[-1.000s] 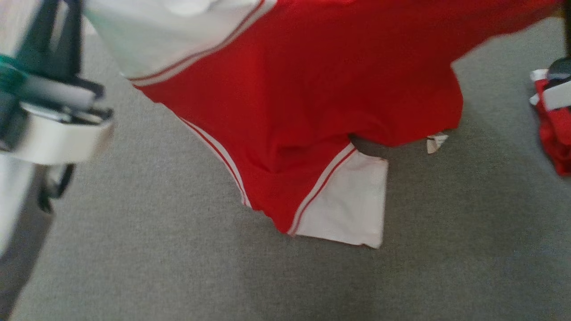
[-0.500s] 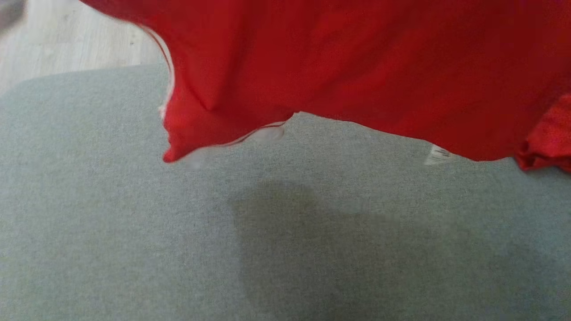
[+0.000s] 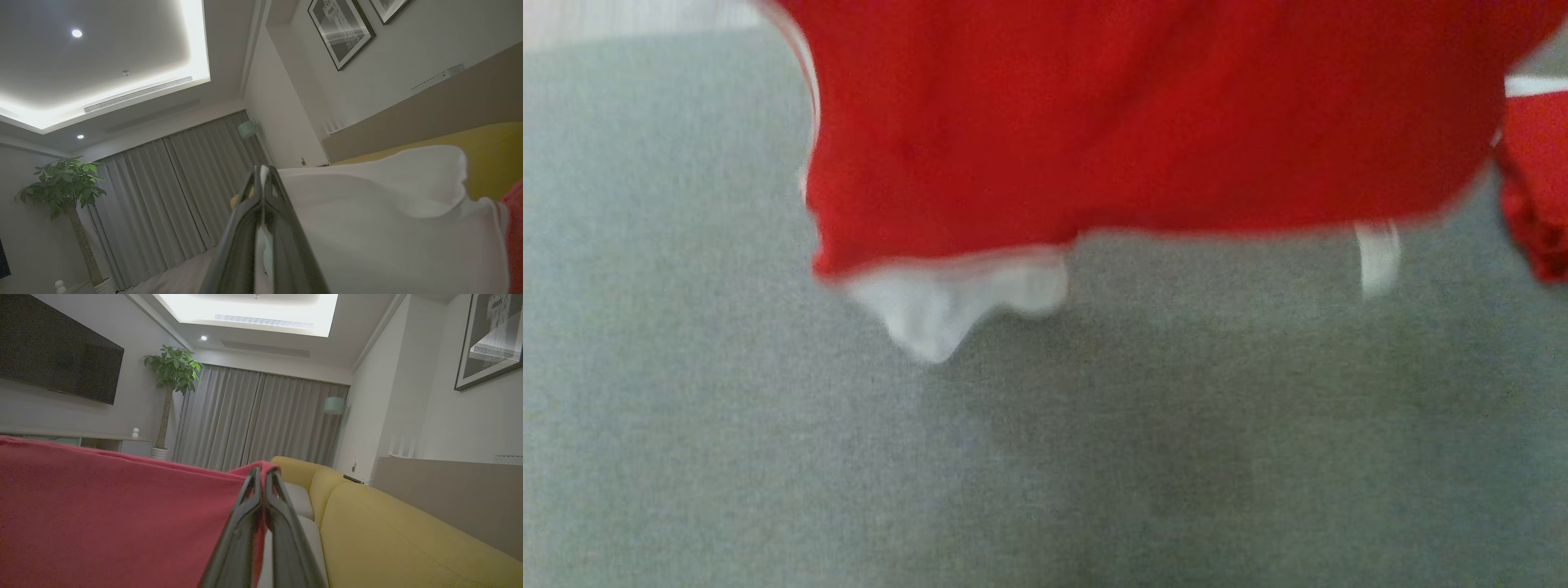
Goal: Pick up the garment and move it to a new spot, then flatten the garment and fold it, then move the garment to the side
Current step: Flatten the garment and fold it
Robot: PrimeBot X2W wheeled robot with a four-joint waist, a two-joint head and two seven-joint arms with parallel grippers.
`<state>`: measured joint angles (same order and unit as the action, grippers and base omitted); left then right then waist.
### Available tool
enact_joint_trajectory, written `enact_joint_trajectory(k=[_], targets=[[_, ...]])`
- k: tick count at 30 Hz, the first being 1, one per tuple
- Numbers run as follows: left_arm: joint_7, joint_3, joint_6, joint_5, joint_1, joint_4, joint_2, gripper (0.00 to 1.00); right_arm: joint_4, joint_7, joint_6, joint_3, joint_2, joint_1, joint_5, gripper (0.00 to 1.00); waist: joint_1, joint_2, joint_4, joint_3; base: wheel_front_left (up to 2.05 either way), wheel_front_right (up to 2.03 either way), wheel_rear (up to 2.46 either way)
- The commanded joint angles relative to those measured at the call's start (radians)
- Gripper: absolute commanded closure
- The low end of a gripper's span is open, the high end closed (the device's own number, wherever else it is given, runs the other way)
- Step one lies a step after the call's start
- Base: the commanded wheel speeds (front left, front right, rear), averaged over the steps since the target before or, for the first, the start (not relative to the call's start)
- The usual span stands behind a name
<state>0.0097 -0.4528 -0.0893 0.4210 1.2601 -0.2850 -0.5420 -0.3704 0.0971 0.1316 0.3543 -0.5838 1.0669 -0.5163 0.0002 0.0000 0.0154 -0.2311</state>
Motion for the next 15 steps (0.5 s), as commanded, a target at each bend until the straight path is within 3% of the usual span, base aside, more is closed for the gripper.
enact_joint_trajectory(k=[1, 8, 15], targets=[[-0.027, 0.026, -0.004, -0.021, 0.103, -0.014, -0.020, 1.00, -0.014, 0.029, -0.001, 0.013, 0.006, 0.072, 0.016, 1.00, -0.0002, 0.0000, -0.023, -0.091, 0.00, 0.00, 0.00], [-0.201, -0.006, 0.003, -0.106, 0.315, -0.166, 0.059, 1.00, -0.159, 0.143, -0.001, 0.004, -0.014, 0.297, 0.138, 1.00, -0.0002, 0.0000, -0.059, -0.209, 0.00, 0.00, 0.00], [-0.265, -0.004, -0.022, -0.082, 0.304, -0.188, 0.061, 1.00, -0.200, 0.162, -0.001, 0.007, -0.031, 0.313, 0.190, 1.00, -0.0002, 0.0000, -0.078, -0.265, 0.00, 0.00, 0.00]])
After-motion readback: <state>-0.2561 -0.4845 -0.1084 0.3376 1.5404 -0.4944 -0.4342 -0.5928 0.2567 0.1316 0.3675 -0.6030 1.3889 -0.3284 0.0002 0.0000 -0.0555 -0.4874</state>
